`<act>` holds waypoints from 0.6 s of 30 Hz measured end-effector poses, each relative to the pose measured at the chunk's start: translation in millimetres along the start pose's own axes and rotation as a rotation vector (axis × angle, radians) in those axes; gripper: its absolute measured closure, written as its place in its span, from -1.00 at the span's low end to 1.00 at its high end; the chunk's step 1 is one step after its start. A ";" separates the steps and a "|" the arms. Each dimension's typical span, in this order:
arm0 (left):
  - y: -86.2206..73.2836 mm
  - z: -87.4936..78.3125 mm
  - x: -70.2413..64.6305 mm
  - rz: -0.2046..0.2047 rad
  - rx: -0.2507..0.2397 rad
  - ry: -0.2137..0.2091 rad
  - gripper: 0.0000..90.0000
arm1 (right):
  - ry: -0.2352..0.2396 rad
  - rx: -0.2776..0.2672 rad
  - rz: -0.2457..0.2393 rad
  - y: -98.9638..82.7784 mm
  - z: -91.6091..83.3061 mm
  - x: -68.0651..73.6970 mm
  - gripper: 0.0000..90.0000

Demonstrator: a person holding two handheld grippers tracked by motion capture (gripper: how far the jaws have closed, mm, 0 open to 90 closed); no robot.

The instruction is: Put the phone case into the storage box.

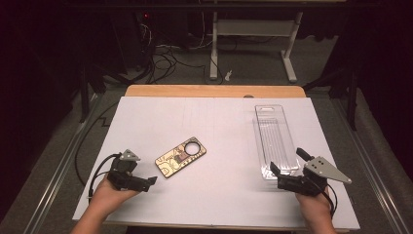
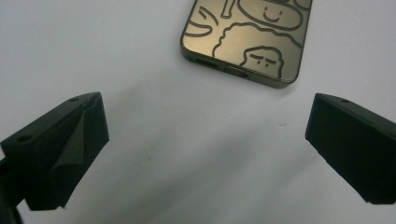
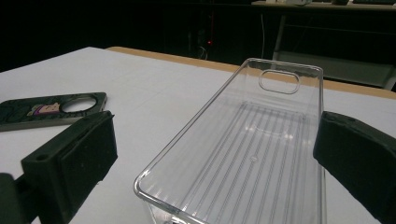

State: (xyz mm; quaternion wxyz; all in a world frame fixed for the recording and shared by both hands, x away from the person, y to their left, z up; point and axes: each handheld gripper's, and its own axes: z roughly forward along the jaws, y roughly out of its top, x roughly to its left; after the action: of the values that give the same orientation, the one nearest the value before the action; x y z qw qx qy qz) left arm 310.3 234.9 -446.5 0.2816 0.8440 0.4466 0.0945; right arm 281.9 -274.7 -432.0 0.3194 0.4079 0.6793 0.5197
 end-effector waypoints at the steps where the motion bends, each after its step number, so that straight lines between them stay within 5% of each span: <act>1: 0.9 0.8 -0.9 0.003 0.012 -0.001 -0.98 | 0.000 0.003 -0.003 -0.1 -0.2 0.0 -1.00; 8: 7.8 3.8 -1.9 0.024 0.083 0.025 -0.99 | -0.004 0.010 -0.002 -1.0 -1.9 -1.7 -1.00; 12: 12.1 5.2 -1.6 0.014 0.109 -0.046 -0.98 | -0.002 0.011 0.001 -1.5 -1.7 -3.3 -1.00; 18: 19.3 7.2 -9.2 0.044 0.136 -0.016 -0.99 | -0.004 0.009 0.006 -2.3 -2.8 -1.5 -1.00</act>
State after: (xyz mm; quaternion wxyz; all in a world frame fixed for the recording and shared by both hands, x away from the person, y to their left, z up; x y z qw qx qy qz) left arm 321.4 216.2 -440.8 0.2251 0.8715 0.4311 0.0636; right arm 279.6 -277.6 -433.5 0.3173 0.4123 0.6799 0.5167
